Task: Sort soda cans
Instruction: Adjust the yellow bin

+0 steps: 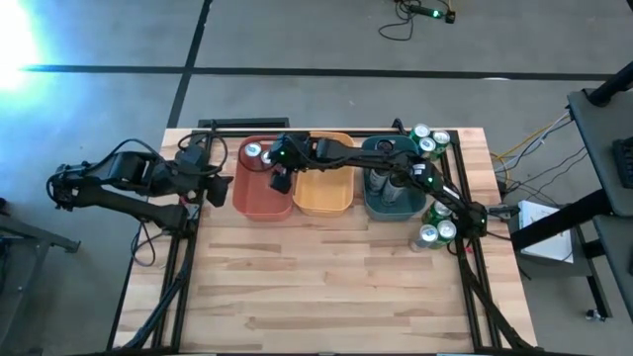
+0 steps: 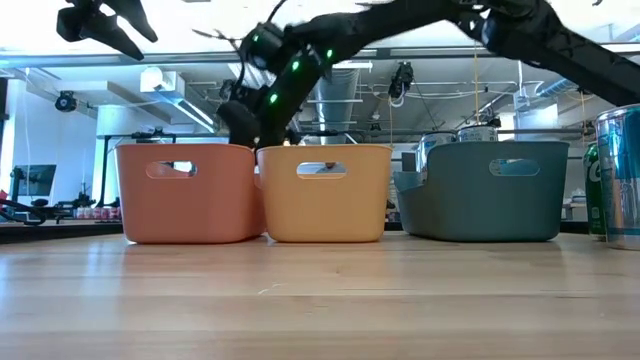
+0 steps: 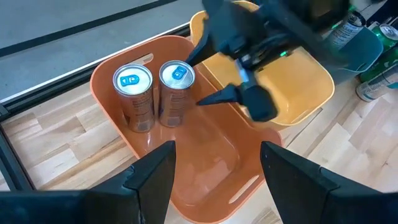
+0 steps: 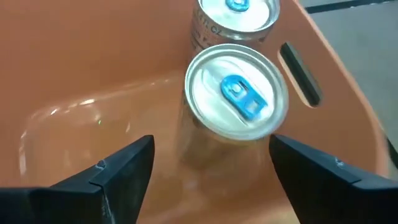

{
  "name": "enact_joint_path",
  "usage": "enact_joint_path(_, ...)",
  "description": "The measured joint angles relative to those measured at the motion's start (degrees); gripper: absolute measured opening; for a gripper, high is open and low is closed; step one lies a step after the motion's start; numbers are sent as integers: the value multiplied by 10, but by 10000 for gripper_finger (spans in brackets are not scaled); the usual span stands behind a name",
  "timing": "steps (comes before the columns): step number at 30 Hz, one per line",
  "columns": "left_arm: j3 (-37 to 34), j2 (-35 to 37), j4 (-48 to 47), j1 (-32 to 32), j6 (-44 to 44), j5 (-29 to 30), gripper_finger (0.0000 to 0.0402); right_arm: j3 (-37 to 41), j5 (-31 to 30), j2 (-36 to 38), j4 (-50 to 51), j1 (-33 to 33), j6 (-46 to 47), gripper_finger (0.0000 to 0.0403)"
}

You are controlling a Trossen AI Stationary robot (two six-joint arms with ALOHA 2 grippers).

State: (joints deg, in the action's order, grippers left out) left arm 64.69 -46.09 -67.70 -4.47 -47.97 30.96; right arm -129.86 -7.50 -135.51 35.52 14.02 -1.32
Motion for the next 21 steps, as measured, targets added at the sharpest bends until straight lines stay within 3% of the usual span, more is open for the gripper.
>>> enact_joint_path(4,0,2,-1,0,-2,0,219,-1,11,42,82,-2,-18,328)
enact_joint_path(11,0,3,0,0,-2,-1,219,-2,114,122,258,-28,-11,339)
enact_joint_path(15,0,3,0,0,-2,0,219,9,115,140,336,-60,7,327)
enact_joint_path(21,0,1,15,0,8,1,219,58,90,146,343,-103,13,294)
